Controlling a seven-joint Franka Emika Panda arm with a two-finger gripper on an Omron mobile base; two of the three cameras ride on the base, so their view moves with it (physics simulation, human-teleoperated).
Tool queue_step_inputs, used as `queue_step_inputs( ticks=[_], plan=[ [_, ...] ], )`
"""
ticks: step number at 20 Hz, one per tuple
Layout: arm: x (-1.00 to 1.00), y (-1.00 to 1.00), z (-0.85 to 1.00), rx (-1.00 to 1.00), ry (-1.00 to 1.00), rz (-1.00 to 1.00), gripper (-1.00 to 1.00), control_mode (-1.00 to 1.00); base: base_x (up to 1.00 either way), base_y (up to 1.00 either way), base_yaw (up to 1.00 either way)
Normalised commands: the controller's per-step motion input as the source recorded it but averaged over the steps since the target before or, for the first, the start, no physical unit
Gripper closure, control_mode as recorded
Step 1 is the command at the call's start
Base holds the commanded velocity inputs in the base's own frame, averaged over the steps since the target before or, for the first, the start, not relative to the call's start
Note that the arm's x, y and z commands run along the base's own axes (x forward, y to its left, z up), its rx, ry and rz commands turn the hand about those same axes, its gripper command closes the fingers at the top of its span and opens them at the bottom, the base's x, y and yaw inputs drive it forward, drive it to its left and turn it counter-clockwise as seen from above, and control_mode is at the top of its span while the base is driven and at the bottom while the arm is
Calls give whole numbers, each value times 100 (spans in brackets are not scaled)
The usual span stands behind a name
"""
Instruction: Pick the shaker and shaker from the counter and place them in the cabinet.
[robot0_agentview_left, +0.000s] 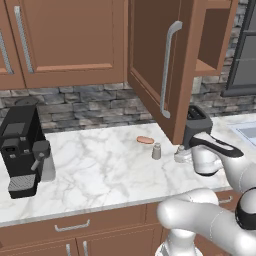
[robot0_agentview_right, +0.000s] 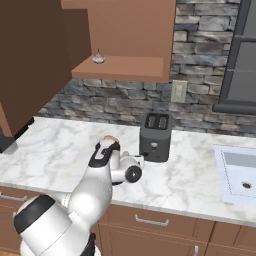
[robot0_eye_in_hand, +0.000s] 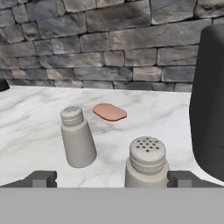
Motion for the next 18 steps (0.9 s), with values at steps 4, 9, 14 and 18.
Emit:
queue_step_inputs(
  ticks=[4, 9, 14, 18],
  plan=[
    [0, 1, -1, -1, 0, -6, -100, -100, 0, 0, 0],
    [-4, -2, 0, -1, -1, -2, -100, -100, 0, 0, 0],
    [-5, -7, 0, 0, 0, -9, -100, -100, 0, 0, 0],
    [0, 0, -1, -1, 0, 0, -100, -100, 0, 0, 0]
  ],
)
